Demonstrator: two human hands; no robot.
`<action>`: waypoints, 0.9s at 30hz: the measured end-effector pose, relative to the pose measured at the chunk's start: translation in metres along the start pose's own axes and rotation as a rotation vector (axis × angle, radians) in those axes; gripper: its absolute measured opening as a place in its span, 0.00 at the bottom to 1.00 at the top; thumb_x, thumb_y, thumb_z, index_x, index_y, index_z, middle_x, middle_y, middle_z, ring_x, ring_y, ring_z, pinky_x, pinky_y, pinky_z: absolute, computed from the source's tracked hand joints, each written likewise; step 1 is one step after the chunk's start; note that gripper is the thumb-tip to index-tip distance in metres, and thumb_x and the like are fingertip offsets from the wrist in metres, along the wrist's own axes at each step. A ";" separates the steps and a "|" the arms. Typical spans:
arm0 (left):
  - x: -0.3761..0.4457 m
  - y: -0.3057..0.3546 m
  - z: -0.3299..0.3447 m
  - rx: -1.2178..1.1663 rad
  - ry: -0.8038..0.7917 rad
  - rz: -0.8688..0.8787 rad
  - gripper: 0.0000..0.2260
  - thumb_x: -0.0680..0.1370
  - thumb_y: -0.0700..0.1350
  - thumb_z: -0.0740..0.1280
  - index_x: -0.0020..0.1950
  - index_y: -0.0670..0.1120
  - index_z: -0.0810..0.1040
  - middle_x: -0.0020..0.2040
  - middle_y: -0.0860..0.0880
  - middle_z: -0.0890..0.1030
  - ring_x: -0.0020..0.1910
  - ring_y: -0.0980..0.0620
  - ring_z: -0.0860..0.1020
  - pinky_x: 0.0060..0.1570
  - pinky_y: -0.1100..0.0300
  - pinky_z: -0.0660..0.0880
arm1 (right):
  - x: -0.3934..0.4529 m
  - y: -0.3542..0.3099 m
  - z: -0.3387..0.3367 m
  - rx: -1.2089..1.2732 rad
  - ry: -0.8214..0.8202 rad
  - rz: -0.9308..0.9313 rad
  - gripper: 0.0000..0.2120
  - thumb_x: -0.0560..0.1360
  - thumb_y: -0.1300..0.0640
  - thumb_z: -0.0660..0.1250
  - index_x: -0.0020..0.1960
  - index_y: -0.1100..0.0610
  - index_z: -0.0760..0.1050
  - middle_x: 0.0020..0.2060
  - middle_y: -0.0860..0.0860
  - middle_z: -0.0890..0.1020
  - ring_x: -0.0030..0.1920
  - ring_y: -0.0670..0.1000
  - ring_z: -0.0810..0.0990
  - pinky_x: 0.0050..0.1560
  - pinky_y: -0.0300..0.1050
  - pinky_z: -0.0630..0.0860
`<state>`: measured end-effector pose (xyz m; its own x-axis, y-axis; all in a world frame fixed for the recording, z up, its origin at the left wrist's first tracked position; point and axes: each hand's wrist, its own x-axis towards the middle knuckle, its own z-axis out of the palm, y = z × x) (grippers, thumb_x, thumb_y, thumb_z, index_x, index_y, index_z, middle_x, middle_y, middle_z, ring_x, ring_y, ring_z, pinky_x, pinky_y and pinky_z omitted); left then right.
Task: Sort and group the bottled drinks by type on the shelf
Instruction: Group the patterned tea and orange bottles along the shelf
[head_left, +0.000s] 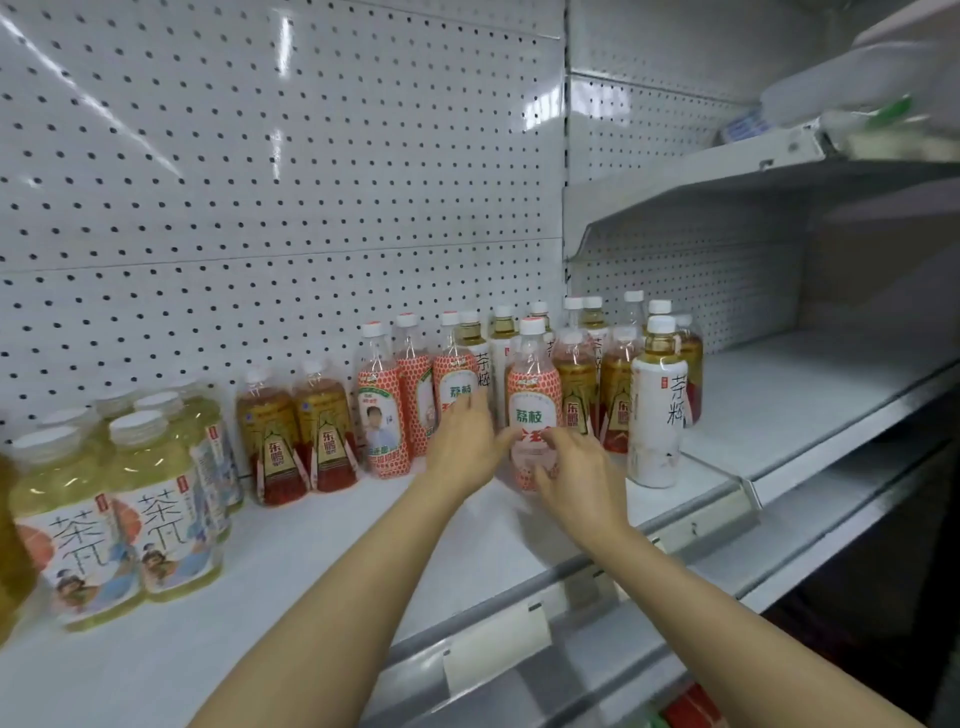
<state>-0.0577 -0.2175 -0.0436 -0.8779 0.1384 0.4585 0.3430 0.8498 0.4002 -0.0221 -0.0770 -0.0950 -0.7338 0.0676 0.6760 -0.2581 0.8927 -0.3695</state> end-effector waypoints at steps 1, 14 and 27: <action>0.005 0.011 0.009 -0.084 0.001 -0.037 0.31 0.76 0.58 0.70 0.72 0.44 0.66 0.67 0.45 0.74 0.64 0.43 0.74 0.60 0.46 0.75 | 0.002 0.008 -0.002 0.006 -0.004 0.003 0.15 0.73 0.54 0.68 0.59 0.55 0.76 0.50 0.51 0.82 0.52 0.53 0.78 0.50 0.47 0.77; 0.028 0.045 0.065 -0.316 0.197 -0.324 0.40 0.70 0.57 0.76 0.71 0.47 0.57 0.58 0.43 0.80 0.54 0.42 0.80 0.52 0.42 0.79 | 0.009 0.096 -0.036 0.031 -0.066 -0.034 0.16 0.75 0.50 0.68 0.61 0.52 0.73 0.55 0.48 0.80 0.56 0.50 0.76 0.51 0.45 0.75; 0.008 0.004 0.032 -0.108 0.416 -0.607 0.35 0.71 0.58 0.75 0.65 0.42 0.62 0.56 0.44 0.78 0.53 0.40 0.80 0.49 0.47 0.78 | 0.043 0.081 -0.013 0.125 -0.131 -0.211 0.19 0.75 0.52 0.67 0.64 0.55 0.72 0.57 0.50 0.78 0.56 0.52 0.75 0.54 0.48 0.76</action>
<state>-0.0744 -0.1970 -0.0639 -0.7320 -0.5618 0.3855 -0.1124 0.6577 0.7449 -0.0659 0.0039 -0.0873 -0.7286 -0.1796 0.6609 -0.4833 0.8187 -0.3102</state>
